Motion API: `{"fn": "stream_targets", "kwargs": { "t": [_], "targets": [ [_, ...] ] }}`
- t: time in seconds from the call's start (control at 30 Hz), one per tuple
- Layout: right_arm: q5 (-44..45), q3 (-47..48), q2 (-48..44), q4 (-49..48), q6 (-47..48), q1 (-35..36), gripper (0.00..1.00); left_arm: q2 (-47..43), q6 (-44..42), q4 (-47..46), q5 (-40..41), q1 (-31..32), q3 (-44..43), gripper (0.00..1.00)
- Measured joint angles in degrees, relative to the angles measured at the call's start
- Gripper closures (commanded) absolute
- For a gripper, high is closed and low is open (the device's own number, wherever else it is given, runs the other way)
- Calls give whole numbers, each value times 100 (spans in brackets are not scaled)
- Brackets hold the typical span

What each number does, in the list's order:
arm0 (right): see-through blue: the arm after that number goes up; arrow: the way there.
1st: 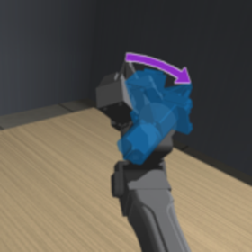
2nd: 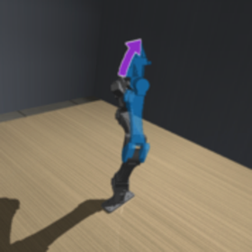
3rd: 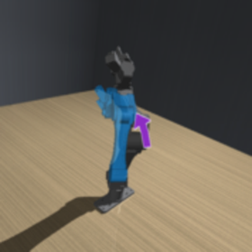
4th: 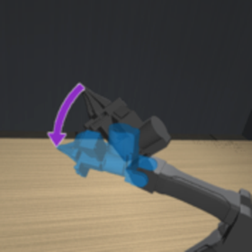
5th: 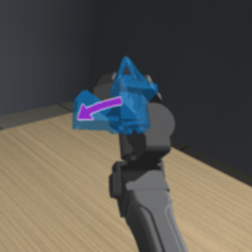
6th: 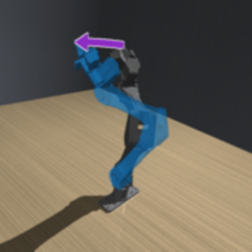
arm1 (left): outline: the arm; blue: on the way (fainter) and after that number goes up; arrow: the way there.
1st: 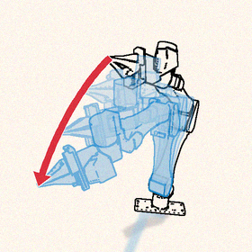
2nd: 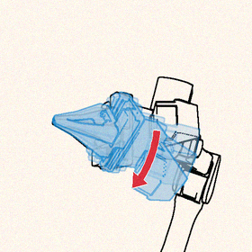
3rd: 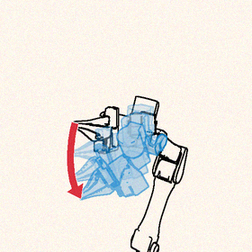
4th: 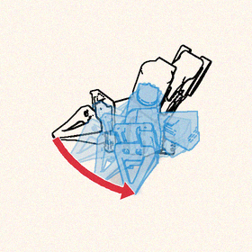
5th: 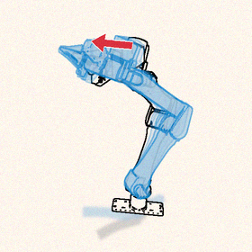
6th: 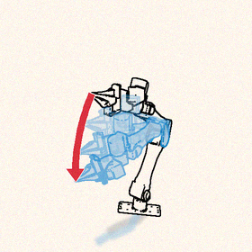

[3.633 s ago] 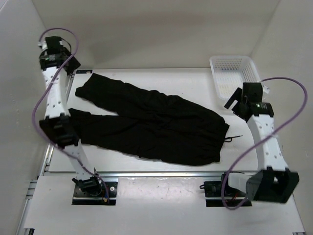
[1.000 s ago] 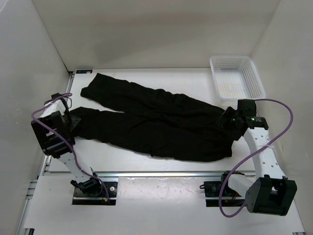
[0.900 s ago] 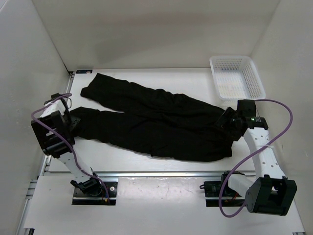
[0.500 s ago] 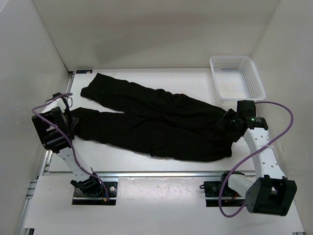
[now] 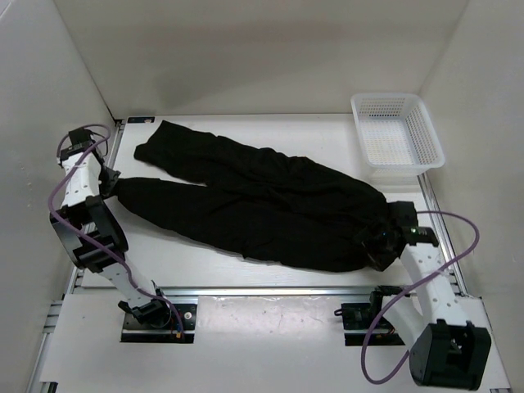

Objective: Fold and stack the trousers
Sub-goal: Fold the trousers

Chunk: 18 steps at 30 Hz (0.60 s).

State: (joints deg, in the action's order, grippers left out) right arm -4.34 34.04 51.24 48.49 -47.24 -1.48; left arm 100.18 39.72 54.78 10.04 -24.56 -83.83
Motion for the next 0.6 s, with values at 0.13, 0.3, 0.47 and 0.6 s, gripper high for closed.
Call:
{"fn": "stream_targets", "kwargs": {
  "t": [0.13,0.3,0.47,0.6],
  "targets": [
    [0,-516,-424,15,-267,0,38,-177,-66,37,-15,85,-133,90],
    [0,-828,-400,-223,-522,0,43,-203,-111,177,-42,133,-142,90],
    [57,-933,-125,-522,-643,0,53,-203,-122,234,-46,133,-149,90],
    [144,-1082,-42,-782,-708,17,77,-203,-127,269,-48,133,-184,90]
  ]
}}
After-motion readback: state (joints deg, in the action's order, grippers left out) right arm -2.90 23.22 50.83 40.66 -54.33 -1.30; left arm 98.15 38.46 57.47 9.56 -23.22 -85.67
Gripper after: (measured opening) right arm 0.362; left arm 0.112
